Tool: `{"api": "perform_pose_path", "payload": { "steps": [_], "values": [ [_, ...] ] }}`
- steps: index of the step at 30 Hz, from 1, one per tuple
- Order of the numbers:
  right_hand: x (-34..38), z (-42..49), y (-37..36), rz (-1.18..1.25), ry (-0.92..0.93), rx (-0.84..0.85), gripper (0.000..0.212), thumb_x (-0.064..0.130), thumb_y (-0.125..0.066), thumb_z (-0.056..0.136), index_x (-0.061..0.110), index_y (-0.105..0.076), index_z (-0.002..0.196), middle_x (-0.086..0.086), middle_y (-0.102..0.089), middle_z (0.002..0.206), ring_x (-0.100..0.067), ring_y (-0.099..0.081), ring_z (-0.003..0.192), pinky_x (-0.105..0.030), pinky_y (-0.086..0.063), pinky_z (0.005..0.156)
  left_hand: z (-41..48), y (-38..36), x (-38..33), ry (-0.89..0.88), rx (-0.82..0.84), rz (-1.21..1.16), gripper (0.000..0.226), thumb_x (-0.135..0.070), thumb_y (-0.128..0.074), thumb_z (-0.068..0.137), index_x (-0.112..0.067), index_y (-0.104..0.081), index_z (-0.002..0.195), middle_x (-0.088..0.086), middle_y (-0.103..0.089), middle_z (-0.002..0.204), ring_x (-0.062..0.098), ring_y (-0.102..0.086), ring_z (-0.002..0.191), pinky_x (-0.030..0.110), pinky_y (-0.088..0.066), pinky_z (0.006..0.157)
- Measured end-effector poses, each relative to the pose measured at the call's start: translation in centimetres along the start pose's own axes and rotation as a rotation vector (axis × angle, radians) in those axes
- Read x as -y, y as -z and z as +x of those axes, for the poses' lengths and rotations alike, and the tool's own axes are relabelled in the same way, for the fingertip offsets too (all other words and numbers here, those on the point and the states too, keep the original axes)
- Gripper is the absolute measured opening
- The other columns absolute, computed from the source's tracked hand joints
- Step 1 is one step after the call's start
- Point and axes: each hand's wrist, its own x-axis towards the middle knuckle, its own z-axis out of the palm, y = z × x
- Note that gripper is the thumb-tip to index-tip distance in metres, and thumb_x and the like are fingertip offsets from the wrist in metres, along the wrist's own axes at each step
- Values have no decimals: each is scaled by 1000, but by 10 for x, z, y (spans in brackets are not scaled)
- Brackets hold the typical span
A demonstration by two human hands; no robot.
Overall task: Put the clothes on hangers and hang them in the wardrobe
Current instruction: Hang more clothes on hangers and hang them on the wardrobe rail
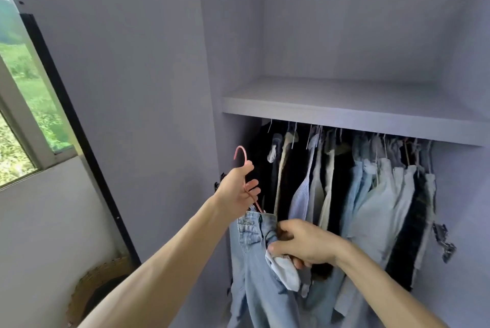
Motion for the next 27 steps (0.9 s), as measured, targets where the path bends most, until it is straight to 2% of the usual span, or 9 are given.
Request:
{"api": "perform_pose_path", "payload": {
  "steps": [5,10,13,15,16,18,20,23,27],
  "values": [
    [9,13,-1,344,41,-76,7,13,-61,94,9,-56,94,-8,-50,78,-9,-39,49,-22,-25,40,6,10,-25,6,64,360,51,-48,-62,94,-25,-43,135,18,-58,127,28,-69,105,41,-50,102],
    [9,29,-6,526,54,-74,26,15,-64,93,0,-58,114,-7,-67,91,-18,-60,78,-21,-39,50,15,26,-53,-73,137,892,63,-44,-61,96,-32,-33,151,15,-64,121,22,-74,92,30,-57,83],
    [6,45,-5,587,42,-86,26,20,-66,90,5,-61,111,-6,-69,94,-19,-63,84,-27,-43,63,35,34,-68,-213,84,1247,29,-42,-52,99,-36,-56,127,0,-72,106,13,-68,84,24,-52,73],
    [7,59,-3,601,19,-117,15,18,-63,93,8,-62,104,-3,-65,84,-14,-59,73,-25,-40,57,52,40,-77,-356,66,1413,20,-41,-50,96,-30,-64,104,-4,-70,101,17,-64,91,32,-53,88],
    [7,67,-1,603,7,-141,8,16,-61,95,9,-60,99,-2,-60,77,-11,-54,64,-22,-35,51,60,42,-81,-419,20,1503,21,-40,-49,96,-30,-65,105,-5,-67,106,18,-62,102,37,-49,98],
    [9,88,2,644,2,-191,2,13,-57,96,11,-56,96,0,-51,68,-7,-43,49,-20,-26,43,74,47,-88,-576,-168,1730,34,-39,-48,97,-33,-60,129,-3,-59,135,22,-51,128,38,-39,110],
    [9,116,5,682,-5,-220,1,11,-55,97,10,-54,96,1,-47,62,-6,-38,42,-20,-26,41,87,49,-95,-682,-314,1947,47,-39,-45,98,-33,-45,145,0,-37,157,22,-26,147,45,-20,119],
    [8,163,13,728,-7,-256,4,11,-53,97,8,-53,94,-2,-45,63,-8,-36,40,-21,-26,43,108,55,-111,-742,-451,2221,59,-42,-39,100,-28,-24,156,4,-8,166,22,3,154,57,2,119],
    [9,228,22,797,5,-276,9,12,-54,99,7,-53,91,0,-45,61,-4,-40,36,-18,-31,38,136,71,-143,-875,-729,2379,69,-42,-36,99,-21,-10,160,8,5,167,24,9,154,61,14,116]
  ]
}}
